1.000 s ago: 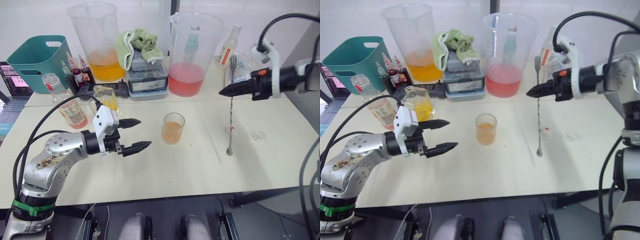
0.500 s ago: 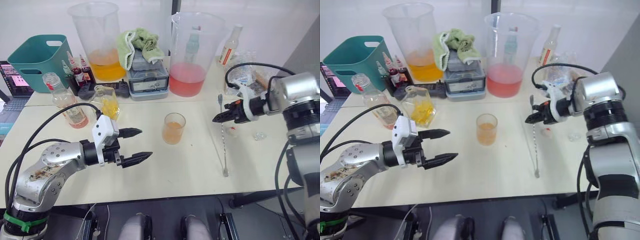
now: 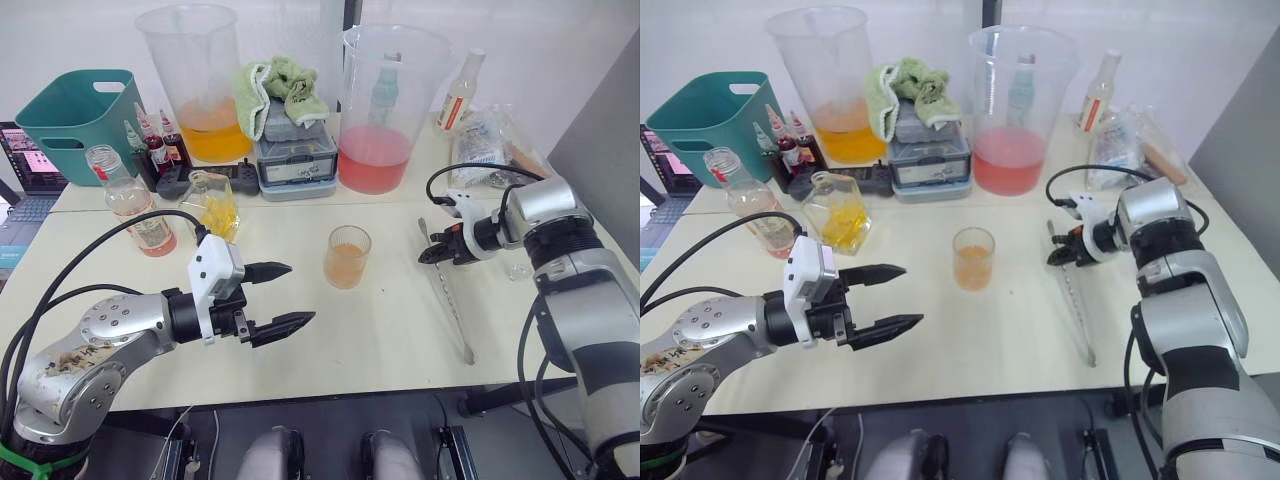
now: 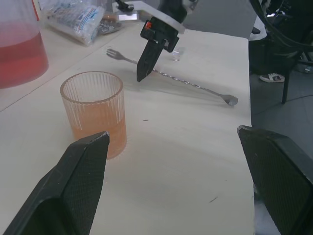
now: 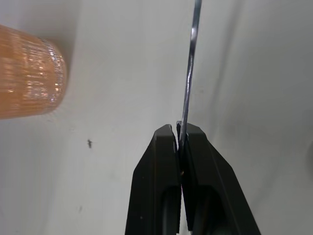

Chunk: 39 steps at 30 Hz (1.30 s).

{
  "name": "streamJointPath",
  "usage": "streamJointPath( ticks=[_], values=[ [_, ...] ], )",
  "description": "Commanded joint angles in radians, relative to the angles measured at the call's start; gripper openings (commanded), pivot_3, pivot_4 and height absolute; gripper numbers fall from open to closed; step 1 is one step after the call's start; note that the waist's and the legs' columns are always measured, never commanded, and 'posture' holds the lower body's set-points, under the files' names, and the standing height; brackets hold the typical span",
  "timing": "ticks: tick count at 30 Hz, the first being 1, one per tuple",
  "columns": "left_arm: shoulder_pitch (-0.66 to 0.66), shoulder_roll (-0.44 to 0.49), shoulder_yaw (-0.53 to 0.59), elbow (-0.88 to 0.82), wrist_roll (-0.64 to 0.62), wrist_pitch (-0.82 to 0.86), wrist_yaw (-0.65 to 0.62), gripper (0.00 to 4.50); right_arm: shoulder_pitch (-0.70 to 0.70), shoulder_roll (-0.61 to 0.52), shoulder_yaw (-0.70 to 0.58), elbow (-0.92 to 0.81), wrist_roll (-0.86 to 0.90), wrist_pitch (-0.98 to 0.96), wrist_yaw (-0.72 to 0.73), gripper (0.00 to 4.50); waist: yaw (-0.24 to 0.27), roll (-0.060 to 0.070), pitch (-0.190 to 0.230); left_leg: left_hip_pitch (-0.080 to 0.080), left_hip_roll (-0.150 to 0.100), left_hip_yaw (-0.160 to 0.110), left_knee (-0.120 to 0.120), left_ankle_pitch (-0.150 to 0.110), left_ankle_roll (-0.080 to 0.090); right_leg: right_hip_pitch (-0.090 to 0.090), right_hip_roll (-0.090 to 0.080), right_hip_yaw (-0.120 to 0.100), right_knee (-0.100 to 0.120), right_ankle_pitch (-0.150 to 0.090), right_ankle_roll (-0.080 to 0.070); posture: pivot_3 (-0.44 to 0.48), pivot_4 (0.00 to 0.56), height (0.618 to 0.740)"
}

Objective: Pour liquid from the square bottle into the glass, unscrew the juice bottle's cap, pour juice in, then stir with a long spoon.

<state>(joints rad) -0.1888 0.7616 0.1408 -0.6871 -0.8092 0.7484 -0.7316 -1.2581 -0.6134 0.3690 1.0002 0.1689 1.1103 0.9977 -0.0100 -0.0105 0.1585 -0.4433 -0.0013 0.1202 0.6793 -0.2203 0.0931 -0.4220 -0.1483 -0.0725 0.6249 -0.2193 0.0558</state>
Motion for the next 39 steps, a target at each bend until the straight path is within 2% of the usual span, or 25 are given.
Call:
streamJointPath(
  ticks=[1,10,16,21,24,26,29,34,39],
  values=[
    [0.006,0.019,0.023,-0.033,-0.013,-0.001,0.007,4.5,-0.018,-0.002,-0.038,0.043,-0.036,-0.048,-0.002,1.31,0.0,0.0,0.0,0.0,0.0,0.0,0.0,0.0,0.0,0.0,0.0,0.0,0.0,0.0,0.0,0.0,0.15,0.739],
    [0.05,0.04,0.041,-0.028,-0.02,-0.017,0.004,4.5,-0.063,-0.027,-0.084,0.027,-0.066,-0.029,0.036,4.39,-0.003,0.0,0.0,0.0,0.0,0.0,0.0,0.001,-0.001,0.0,0.001,0.0,0.0,0.0,0.0,0.0,0.15,0.739],
    [0.116,0.063,0.076,0.024,0.039,-0.067,-0.034,4.5,-0.076,-0.124,-0.088,-0.129,-0.052,0.057,0.127,4.45,-0.002,0.001,0.0,0.0,0.0,0.0,-0.001,0.0,-0.001,-0.001,0.001,0.0,0.0,0.0,0.0,0.0,0.15,0.739],
    [0.175,0.059,0.106,0.072,0.076,-0.118,-0.065,4.5,0.025,-0.224,-0.116,-0.384,-0.016,0.052,0.159,4.45,-0.002,0.001,0.0,0.0,0.001,0.0,-0.001,-0.002,-0.004,-0.001,0.0,0.0,-0.001,0.0,0.0,0.0,0.15,0.739],
    [0.208,0.008,0.174,0.142,0.022,-0.106,-0.038,4.5,0.121,-0.27,-0.274,-0.485,0.049,-0.081,0.147,4.45,0.0,0.001,0.0,0.0,0.001,0.0,-0.001,-0.003,-0.008,-0.001,0.0,0.0,-0.001,0.0,0.0,0.0,0.15,0.739],
    [0.228,0.004,0.192,0.162,0.037,-0.117,-0.048,4.5,0.173,-0.276,-0.341,-0.534,0.07,-0.143,0.124,4.45,0.004,0.001,0.0,0.0,0.001,0.0,-0.001,-0.003,-0.007,-0.001,0.0,0.0,-0.001,0.0,0.0,0.0,0.15,0.739],
    [0.332,0.037,0.2,0.212,0.163,-0.207,-0.098,4.5,0.395,-0.284,-0.577,-0.639,0.167,-0.276,0.108,4.45,0.009,0.0,0.0,0.001,0.001,0.0,-0.001,-0.001,-0.004,0.0,0.0,-0.001,-0.001,0.0,0.0,0.0,0.15,0.739],
    [0.395,0.035,0.211,0.315,0.329,-0.368,-0.08,4.5,0.593,-0.278,-0.738,-0.736,0.228,-0.441,0.095,4.45,0.017,0.0,0.0,0.001,0.001,0.002,-0.001,-0.002,-0.005,0.0,-0.001,-0.001,-0.002,0.0,0.0,0.0,0.15,0.739],
    [0.428,0.018,0.271,0.475,0.4,-0.51,-0.095,4.5,0.741,-0.265,-0.832,-0.737,0.259,-0.571,0.08,4.45,0.016,0.0,0.0,0.002,0.004,0.003,-0.001,-0.004,-0.009,0.0,-0.001,-0.001,-0.004,-0.001,-0.001,0.0,0.15,0.739]
  ],
)
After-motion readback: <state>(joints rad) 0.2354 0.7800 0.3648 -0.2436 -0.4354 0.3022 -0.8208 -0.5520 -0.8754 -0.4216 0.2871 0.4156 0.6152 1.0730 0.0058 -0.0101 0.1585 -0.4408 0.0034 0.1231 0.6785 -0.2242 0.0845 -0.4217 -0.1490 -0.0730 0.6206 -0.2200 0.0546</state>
